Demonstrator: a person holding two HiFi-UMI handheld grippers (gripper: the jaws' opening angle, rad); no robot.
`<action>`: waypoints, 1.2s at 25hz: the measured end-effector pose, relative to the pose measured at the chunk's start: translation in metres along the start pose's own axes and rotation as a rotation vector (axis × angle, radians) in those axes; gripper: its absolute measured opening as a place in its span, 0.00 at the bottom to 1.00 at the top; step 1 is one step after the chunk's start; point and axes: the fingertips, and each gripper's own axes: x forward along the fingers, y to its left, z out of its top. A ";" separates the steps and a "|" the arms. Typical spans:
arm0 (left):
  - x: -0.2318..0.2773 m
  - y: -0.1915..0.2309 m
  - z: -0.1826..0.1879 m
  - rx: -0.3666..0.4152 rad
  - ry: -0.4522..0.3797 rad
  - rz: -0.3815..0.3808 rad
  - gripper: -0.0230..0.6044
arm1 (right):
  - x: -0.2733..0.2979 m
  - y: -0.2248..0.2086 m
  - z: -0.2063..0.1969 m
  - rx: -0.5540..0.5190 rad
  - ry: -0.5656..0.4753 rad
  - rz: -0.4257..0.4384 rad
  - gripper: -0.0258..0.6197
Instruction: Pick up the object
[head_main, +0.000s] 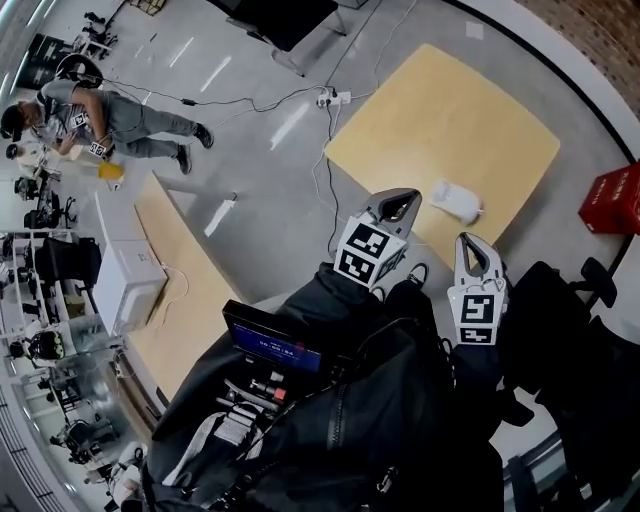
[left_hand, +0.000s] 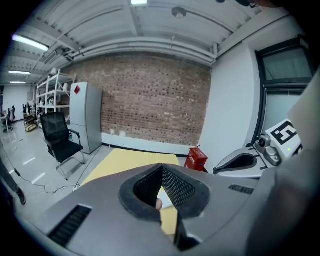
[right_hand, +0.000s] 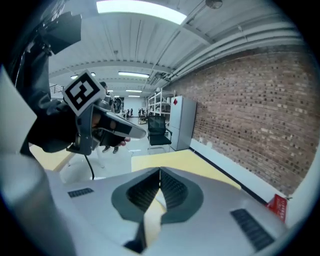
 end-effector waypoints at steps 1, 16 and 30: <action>0.003 0.001 -0.009 -0.007 0.021 0.004 0.04 | 0.005 -0.001 -0.010 -0.011 0.024 0.009 0.05; 0.017 0.023 -0.077 -0.113 0.161 0.026 0.04 | 0.107 -0.018 -0.130 -0.442 0.413 0.086 0.06; 0.001 0.067 -0.127 -0.245 0.224 0.063 0.04 | 0.186 -0.031 -0.204 -0.942 0.726 0.066 0.41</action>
